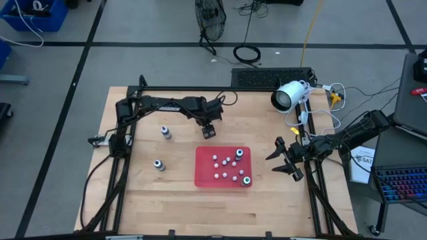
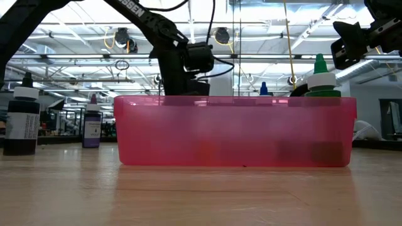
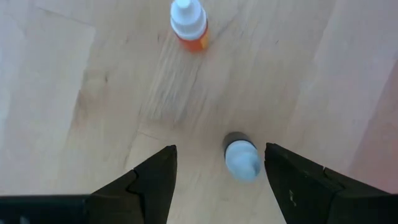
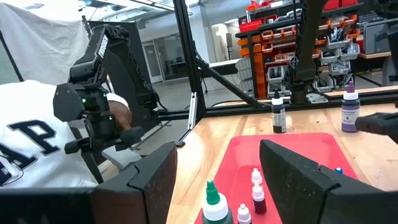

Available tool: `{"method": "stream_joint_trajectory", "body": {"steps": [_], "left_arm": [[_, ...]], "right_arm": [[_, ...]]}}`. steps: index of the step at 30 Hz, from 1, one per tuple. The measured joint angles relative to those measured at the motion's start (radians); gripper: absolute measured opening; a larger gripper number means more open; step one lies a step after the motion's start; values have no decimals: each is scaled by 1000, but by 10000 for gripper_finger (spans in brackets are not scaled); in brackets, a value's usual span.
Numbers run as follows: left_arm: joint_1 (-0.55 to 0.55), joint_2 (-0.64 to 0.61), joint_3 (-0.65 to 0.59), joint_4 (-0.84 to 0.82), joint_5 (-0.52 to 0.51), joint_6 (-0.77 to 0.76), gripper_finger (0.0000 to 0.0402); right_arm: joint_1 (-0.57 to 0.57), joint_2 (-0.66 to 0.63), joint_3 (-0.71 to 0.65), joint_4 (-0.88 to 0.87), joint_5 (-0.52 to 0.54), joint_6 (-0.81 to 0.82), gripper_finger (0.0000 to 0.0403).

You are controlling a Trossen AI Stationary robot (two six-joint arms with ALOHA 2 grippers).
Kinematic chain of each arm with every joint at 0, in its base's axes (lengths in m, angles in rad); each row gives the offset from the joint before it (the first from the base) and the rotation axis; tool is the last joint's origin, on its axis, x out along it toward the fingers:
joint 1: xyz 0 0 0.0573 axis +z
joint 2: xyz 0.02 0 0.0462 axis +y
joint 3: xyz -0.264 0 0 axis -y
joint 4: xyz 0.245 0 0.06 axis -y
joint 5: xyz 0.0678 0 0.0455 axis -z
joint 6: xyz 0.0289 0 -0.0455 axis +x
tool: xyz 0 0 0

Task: Pick & Place food coloring
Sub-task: Put the small black food coloring bottle into the pink bin

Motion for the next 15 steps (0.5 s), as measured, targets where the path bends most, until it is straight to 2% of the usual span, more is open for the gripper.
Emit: {"method": "stream_joint_trajectory", "body": {"steps": [15], "left_arm": [[0, -7, 0, -21, 9, -3, 243]], "right_arm": [[0, 0, 0, 0, 0, 0, 219]]}}
